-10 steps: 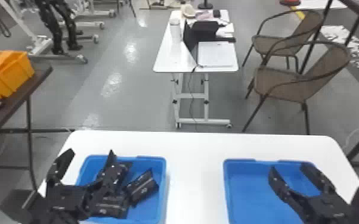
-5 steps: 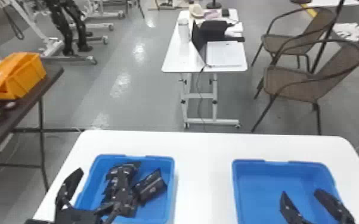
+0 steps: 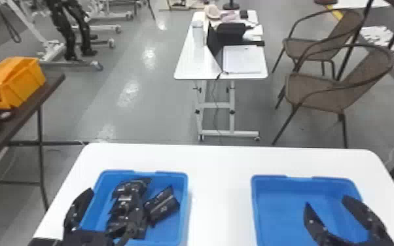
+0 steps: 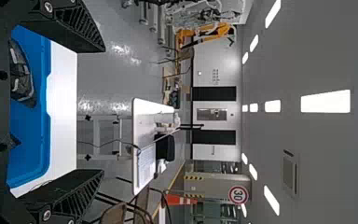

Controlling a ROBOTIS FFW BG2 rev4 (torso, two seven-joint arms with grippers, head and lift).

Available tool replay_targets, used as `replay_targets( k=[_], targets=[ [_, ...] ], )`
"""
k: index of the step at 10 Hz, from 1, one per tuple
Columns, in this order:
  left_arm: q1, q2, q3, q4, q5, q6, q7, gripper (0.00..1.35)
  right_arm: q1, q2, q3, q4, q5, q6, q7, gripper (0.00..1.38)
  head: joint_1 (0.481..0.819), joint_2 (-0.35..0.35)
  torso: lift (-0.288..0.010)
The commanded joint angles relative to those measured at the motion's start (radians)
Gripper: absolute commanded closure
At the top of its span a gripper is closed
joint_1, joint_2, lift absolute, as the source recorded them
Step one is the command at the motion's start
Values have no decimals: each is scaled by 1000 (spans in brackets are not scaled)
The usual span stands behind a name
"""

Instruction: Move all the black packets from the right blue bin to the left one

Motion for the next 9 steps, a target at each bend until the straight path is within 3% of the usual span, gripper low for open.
replay_targets(
  k=[1,7,9],
  targets=[
    [3,-4,-2,-6,1,25,0,104,-2,2,0,6,1,-8,1,300,695,110,0],
    [-11,-4,-5,-10,-13,36,0,105,-17,2,0,24,-7,-12,11,300,695,107,0],
    [-17,11,-12,-10,-10,42,0,105,-17,2,1,27,-10,-12,12,300,695,105,0]
  ],
)
